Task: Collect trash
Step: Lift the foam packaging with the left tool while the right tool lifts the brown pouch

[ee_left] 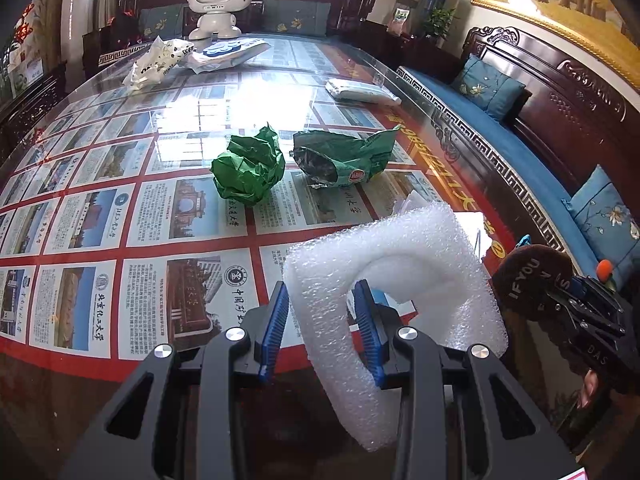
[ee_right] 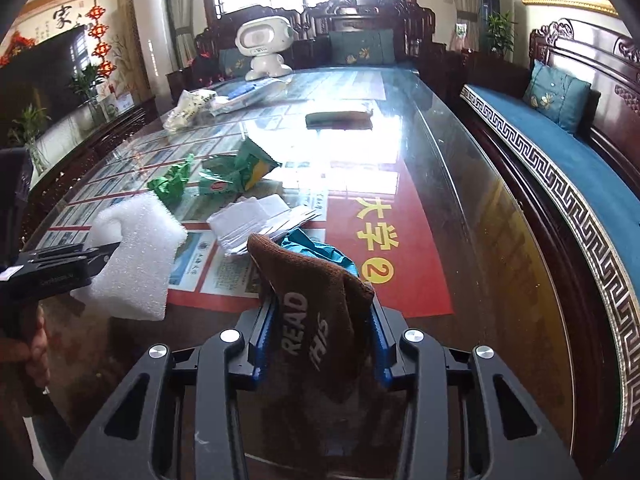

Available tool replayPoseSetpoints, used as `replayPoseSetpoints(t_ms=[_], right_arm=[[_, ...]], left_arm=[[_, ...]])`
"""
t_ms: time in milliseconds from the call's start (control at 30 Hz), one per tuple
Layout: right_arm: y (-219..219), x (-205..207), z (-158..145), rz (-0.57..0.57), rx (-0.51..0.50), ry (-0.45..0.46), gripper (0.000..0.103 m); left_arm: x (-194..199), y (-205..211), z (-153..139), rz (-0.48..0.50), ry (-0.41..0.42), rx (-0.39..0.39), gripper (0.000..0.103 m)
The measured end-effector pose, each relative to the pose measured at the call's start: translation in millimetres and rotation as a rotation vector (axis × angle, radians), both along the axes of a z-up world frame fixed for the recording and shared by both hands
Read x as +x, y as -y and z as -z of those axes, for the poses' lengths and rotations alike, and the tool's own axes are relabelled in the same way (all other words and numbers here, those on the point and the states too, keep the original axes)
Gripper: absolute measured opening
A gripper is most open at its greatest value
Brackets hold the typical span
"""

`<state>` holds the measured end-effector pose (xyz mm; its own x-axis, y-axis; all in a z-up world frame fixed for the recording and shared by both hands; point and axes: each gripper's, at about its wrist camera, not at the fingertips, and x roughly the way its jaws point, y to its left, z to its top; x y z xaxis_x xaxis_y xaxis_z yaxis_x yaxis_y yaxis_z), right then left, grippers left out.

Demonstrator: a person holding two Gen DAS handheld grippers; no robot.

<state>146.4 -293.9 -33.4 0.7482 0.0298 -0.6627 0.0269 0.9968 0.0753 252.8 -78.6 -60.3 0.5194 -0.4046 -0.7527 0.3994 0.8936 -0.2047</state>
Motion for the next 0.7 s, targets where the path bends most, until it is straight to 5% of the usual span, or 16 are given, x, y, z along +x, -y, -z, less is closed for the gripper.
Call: replayPoseSetpoints(t_ms=[233,600,700], right_arm=[[-24,-8,13,-0.089,-0.013,-0.038,0.041],[-21,-10,12,-0.039,-0.007,-0.031,0.063],[-23,-13,9,-0.037,-0.022,-0.023,0.056]], left_arm=[[-12,-7,1,-0.003,-0.009,-0.002,0.036],[-13,-9,-4,0.001,-0.001,0.001,0.036],[-14,-8,-3,0.004,-0.002,0.004,0.036]])
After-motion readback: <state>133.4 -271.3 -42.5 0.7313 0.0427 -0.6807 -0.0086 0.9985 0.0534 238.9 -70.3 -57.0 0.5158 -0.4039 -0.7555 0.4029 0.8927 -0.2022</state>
